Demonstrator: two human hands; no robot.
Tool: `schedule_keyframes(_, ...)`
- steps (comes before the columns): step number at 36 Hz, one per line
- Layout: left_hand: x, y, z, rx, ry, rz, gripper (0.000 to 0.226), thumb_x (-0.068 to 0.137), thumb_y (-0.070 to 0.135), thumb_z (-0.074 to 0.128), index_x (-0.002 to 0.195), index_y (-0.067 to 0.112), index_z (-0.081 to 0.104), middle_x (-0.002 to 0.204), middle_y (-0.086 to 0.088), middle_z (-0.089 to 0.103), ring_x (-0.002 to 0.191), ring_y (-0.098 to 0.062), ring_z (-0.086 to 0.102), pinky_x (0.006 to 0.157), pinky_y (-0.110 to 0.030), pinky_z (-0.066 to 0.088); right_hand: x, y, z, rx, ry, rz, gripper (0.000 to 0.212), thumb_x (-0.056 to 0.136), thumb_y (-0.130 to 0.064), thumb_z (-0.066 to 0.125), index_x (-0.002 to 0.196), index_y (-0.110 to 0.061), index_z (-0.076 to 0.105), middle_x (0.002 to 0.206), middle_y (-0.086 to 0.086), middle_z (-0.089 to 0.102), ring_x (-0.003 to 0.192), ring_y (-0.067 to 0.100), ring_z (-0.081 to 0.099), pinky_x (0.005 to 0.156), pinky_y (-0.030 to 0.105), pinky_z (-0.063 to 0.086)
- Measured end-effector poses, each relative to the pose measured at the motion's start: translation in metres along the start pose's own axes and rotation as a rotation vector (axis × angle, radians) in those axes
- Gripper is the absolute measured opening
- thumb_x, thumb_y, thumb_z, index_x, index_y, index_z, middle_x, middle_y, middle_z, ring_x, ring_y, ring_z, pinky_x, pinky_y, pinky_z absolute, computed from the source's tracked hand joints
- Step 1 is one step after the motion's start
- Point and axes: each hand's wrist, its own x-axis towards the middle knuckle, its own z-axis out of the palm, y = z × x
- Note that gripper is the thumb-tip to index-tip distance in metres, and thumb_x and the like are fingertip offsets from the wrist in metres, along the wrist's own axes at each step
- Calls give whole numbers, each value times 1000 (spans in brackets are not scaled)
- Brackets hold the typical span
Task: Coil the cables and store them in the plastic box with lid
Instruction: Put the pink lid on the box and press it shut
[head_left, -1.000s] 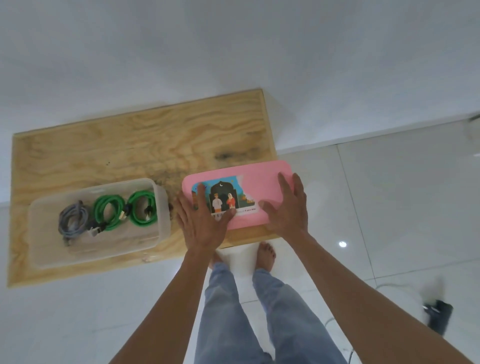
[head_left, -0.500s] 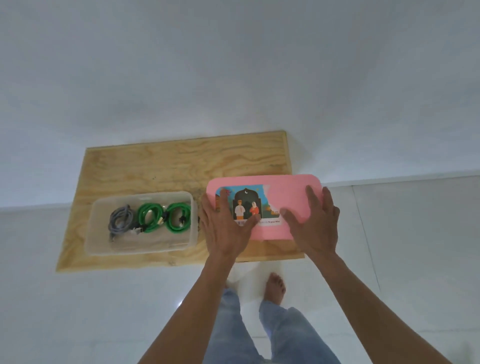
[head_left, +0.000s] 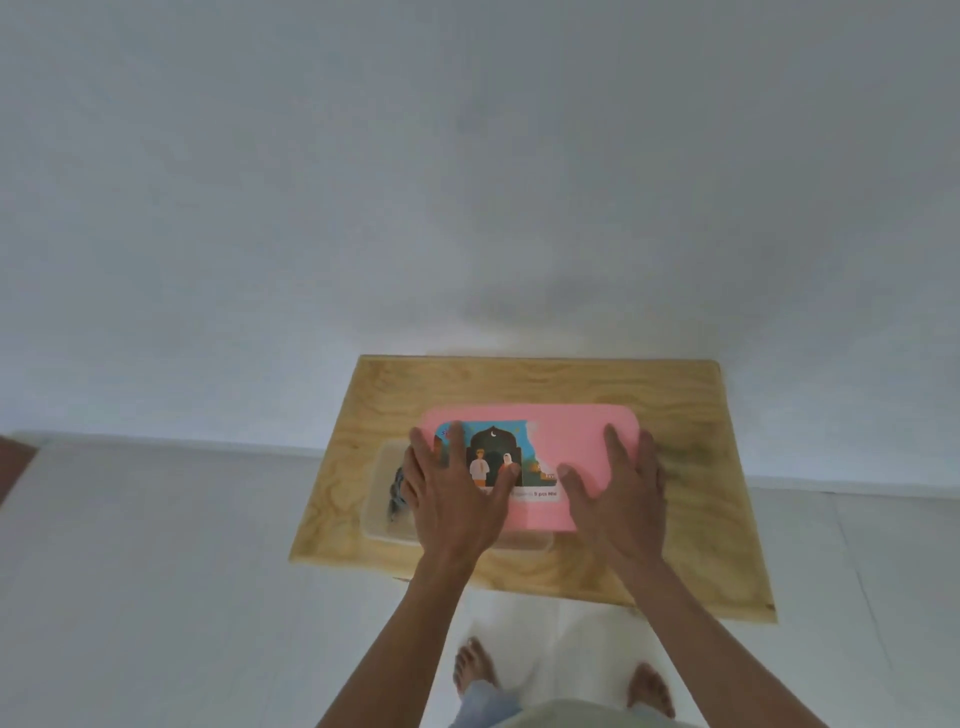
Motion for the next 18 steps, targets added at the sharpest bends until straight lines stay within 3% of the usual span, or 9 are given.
schedule_keyframes(9,44,-90,-18,-10,-90,15,94,79,73,60,154,28,24,164,-18,4,148,-38,7,116,-53,18,-19,-47,80,8,-31,45,76,89,-50,62,153,-27,29,165,3,9,150,30,15,118,44,28)
schedule_keyframes(18,58,-122,1,-45,-230,43,94,77,70,64,151,26,28,161,-18,7,146,-38,11,114,-56,22,-26,-43,108,-69,-36,160,76,89,-48,63,154,-27,29,165,6,11,150,31,16,117,45,26)
